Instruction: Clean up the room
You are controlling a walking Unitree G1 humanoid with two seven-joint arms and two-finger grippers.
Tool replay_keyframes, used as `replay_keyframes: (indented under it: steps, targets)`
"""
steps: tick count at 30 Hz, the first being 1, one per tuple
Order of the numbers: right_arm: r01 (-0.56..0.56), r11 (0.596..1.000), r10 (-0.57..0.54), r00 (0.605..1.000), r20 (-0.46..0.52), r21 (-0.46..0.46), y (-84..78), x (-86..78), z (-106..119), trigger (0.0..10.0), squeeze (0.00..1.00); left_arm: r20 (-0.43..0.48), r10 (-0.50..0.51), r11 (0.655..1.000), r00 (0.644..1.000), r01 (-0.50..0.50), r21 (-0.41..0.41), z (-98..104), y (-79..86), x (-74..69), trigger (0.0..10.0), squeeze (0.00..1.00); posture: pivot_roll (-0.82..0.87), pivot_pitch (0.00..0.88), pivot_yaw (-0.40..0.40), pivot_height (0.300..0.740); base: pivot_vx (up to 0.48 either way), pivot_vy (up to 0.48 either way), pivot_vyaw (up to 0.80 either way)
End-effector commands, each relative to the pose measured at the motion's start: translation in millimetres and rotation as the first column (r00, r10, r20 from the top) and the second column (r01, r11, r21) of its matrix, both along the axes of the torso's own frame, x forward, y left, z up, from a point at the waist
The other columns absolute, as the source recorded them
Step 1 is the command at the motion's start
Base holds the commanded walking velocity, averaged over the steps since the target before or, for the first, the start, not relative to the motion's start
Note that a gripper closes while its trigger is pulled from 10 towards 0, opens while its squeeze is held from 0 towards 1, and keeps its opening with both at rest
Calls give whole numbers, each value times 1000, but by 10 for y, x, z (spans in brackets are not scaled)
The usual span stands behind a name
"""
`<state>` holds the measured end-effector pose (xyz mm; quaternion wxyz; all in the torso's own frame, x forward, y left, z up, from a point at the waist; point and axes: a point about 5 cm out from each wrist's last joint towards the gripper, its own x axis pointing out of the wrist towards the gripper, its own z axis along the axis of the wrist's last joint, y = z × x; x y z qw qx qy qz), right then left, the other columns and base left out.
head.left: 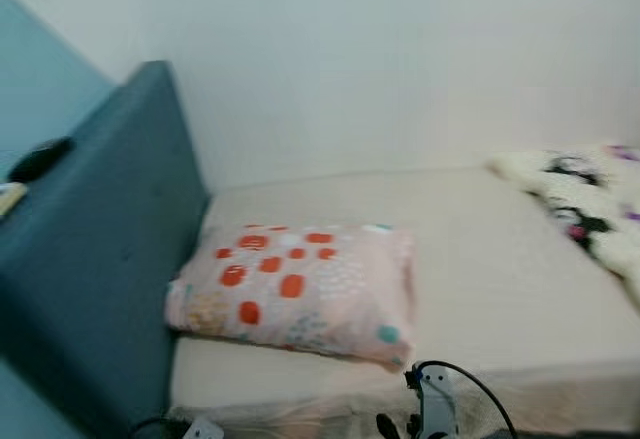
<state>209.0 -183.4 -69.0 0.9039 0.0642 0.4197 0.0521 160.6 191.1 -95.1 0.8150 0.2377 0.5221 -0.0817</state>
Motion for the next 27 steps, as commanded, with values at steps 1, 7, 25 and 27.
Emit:
replay_keyframes:
  steps: [1, 7, 25, 27]
  targets:
    - [4, 1000, -4, 1000, 10, 2, 22, 18, 8, 10000, 0, 1, -18, 1000, 1000, 18, 4, 9, 0, 23, 10000, 0, -28, 22, -1, 740, 0, 0, 744]
    - [46, 998, -46, 999, 5, -30, -52, -2, 1, 10000, 0, -2, 3, 1000, 1000, -3, -24, 5, -30, 22, 10000, 0, -35, 14, 3, 740, 0, 0, 726]
    - [157, 982, -157, 988, 4, -104, -233, 2, 20, 10000, 0, 2, -16, 996, 1000, 16, -89, 11, -149, 65, 10000, 0, -45, 7, 8, 740, 0, -250, 63]
    - [156, 982, -156, 988, 3, -110, -236, 2, 20, 10000, 0, 2, -13, 996, 1000, 13, -90, 12, -148, 66, 10000, 0, -45, 6, 7, 740, 0, 0, 0]
